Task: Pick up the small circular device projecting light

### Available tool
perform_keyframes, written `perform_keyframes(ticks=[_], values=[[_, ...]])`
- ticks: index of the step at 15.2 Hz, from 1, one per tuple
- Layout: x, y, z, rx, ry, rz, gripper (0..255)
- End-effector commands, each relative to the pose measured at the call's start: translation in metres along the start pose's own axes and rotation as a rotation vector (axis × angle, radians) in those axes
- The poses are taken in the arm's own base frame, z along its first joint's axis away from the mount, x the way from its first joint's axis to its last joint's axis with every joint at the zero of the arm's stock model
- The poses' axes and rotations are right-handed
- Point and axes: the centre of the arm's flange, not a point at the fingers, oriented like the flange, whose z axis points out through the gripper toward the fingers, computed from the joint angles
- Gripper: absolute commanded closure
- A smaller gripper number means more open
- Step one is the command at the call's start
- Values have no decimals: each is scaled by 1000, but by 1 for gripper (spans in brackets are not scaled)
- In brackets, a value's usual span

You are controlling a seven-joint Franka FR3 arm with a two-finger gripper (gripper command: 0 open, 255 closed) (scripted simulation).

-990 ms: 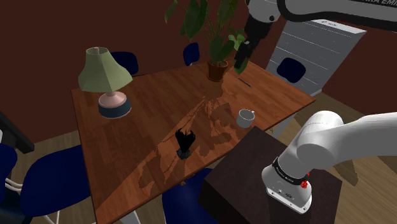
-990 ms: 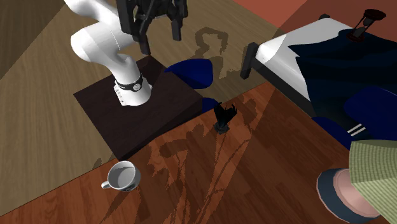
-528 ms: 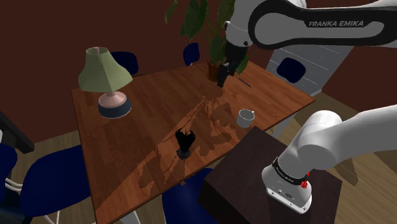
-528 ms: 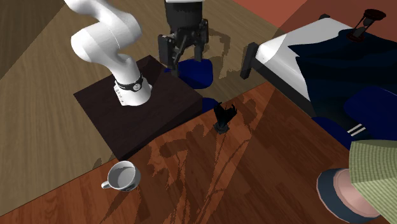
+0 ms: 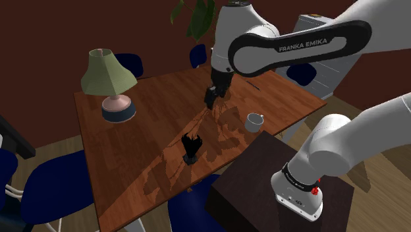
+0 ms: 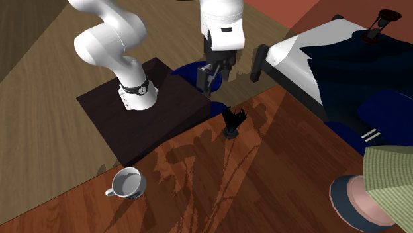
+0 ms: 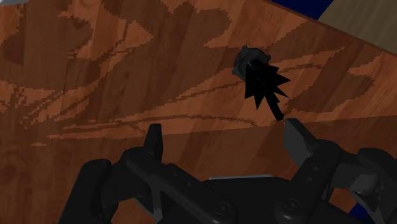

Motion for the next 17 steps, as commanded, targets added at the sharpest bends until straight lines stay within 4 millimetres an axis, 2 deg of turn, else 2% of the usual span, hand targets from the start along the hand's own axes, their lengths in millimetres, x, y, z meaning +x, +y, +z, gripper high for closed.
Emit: perform_keyframes(ticks=[1, 11, 17], values=[[11, -12, 22, 14, -13, 0, 0], [52, -79, 120, 79, -80, -1, 0], [51, -81, 152, 79, -80, -1, 0]])
